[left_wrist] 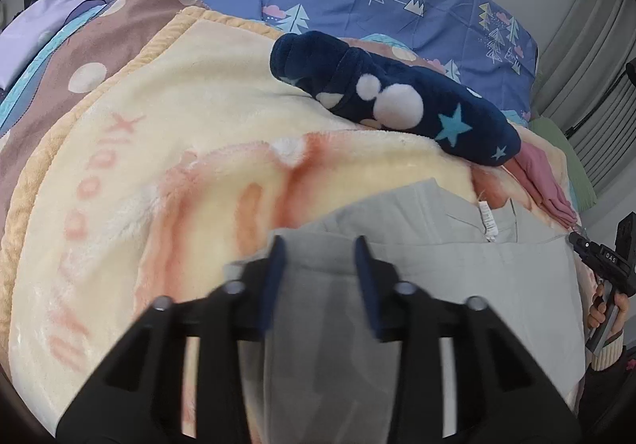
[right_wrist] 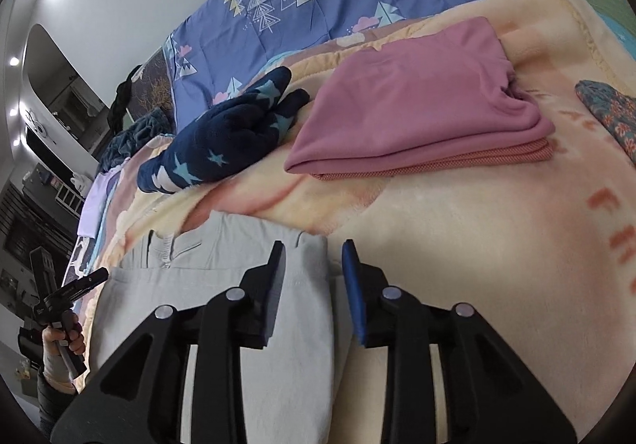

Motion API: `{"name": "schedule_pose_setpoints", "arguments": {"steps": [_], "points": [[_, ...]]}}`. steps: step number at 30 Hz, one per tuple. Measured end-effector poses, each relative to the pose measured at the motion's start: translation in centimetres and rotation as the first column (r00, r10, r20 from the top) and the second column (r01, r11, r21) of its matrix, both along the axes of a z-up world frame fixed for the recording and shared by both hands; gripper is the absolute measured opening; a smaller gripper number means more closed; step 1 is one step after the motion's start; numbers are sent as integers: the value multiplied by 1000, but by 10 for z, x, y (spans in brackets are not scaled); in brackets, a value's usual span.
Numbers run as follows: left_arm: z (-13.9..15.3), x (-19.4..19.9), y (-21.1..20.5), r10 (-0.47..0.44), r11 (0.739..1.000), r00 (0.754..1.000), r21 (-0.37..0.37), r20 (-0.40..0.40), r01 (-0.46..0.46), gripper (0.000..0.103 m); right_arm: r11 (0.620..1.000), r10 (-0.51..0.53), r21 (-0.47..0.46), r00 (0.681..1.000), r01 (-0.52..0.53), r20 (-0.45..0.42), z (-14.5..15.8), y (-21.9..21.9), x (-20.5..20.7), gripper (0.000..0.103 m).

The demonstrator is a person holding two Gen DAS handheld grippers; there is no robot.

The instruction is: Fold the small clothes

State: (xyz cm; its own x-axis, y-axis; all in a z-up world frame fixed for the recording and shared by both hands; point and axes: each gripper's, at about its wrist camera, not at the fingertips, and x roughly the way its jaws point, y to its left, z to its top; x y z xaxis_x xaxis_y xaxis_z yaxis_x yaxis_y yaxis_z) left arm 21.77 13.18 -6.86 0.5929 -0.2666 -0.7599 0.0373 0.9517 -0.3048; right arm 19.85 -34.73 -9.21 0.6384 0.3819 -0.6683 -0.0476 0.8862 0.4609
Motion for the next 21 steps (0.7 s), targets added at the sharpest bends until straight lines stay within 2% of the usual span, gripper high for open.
{"name": "schedule_pose_setpoints", "arguments": {"steps": [1,2,4,8,12,14,15,16,18,20,21], "points": [[-1,1,2,0,1000,1000,-5,-3,0,12,1000,6,-11,1000,-6,5,0,2,1,30],[-1,1,3,3,1000,1000,-13,-5,-3,10,1000,11,-29,1000,-11,20,1,4,1,18],[0,-2,5,6,1000,1000,-11,19,-5,8,998,10,-68,999,-7,53,5,8,-3,5],[5,-6,6,-7,1000,999,-21,52,8,0,996,15,-86,994,-6,109,13,12,-10,4],[18,-11,5,-23,999,995,-34,93,26,0,998,9,-68,991,1,134,21,11,-14,4],[19,-9,3,-32,999,996,8,81,32,0,999,14,-53,990,-6,143,26,10,-15,4],[18,-8,3,-28,999,997,26,68,26,4,999,16,-53,990,-9,142,28,11,-15,4],[15,-6,4,-19,999,998,41,54,17,22,998,17,-55,990,-9,139,28,11,-14,4],[5,-1,5,-14,998,1000,57,23,13,39,998,20,-59,992,-13,128,26,12,-13,4],[-6,4,4,-25,998,1000,50,-18,26,31,998,21,-56,993,-15,119,22,13,-13,4],[-11,7,4,-28,999,999,37,-34,30,19,998,21,-53,993,-15,114,20,13,-13,4]]}}
